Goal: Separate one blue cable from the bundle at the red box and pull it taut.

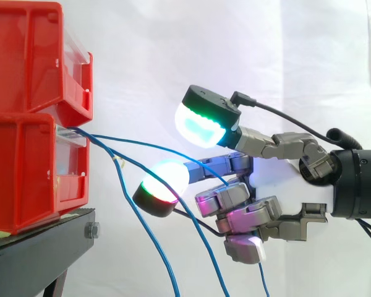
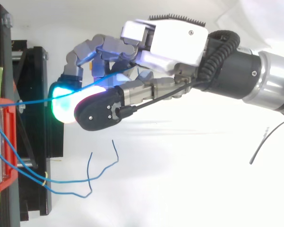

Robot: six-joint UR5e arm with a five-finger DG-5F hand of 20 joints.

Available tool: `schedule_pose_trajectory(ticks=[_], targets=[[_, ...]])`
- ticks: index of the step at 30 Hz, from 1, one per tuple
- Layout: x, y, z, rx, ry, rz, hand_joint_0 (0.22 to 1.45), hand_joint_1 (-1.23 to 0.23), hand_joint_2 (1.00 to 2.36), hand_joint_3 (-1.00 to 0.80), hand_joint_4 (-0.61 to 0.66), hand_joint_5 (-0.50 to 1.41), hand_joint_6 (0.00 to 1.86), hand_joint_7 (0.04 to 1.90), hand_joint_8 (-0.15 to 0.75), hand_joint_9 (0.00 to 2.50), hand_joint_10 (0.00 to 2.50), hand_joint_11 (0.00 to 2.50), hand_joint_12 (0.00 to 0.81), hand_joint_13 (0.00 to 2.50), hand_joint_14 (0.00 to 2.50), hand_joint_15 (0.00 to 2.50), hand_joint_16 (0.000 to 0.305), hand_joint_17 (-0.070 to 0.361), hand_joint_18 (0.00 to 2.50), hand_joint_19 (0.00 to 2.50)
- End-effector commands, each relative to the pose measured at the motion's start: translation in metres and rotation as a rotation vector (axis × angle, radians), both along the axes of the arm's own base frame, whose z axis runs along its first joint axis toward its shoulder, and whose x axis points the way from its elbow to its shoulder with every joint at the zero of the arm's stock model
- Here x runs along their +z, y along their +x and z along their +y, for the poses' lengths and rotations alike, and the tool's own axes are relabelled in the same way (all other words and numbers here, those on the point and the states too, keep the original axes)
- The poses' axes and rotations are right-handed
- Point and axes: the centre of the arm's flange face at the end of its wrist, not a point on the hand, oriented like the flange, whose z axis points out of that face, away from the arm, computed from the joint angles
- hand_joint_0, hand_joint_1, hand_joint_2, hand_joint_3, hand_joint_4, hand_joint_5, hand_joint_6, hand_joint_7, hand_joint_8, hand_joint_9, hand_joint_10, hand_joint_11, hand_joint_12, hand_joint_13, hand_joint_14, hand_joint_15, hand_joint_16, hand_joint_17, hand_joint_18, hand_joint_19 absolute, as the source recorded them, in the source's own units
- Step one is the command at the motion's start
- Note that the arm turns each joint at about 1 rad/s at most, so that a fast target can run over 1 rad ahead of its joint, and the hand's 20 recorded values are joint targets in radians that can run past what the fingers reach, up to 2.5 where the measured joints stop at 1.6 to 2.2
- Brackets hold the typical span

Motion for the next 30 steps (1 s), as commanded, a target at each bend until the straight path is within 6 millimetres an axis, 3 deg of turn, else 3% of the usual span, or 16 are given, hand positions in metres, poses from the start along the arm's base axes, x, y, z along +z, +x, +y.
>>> schedule_pose_trajectory(ticks=[1, 17, 23, 30], targets=[[0.001, 0.0, -0.002, -0.002, 0.015, -0.008, 0.59, -0.58, 1.01, -0.39, 0.1, -0.25, 0.84, 0.88, 0.361, 0.3, 2.5, 2.27, 0.594, 1.12, 2.5, 1.72, 0.062, 0.139, 1.28, 0.88], [-0.002, -0.002, -0.011, -0.028, 0.04, -0.003, 0.56, -0.41, 1.0, -0.5, 0.13, -0.24, 0.85, 0.88, 0.38, 0.41, 2.5, 2.27, 0.6, 1.21, 2.5, 1.68, 0.063, 0.143, 1.36, 0.86], [-0.004, -0.005, -0.018, -0.05, 0.052, 0.019, 0.58, -0.45, 1.0, -0.49, 0.13, -0.24, 0.85, 0.87, 0.372, 0.41, 2.5, 2.26, 0.591, 1.2, 2.5, 1.65, 0.062, 0.14, 1.36, 0.86], [-0.003, -0.005, -0.02, -0.053, 0.055, 0.014, 0.63, -0.58, 1.02, -0.29, 0.12, -0.24, 0.85, 0.89, 0.359, 0.42, 2.5, 2.29, 0.59, 1.2, 2.5, 1.66, 0.061, 0.137, 1.35, 0.89]])
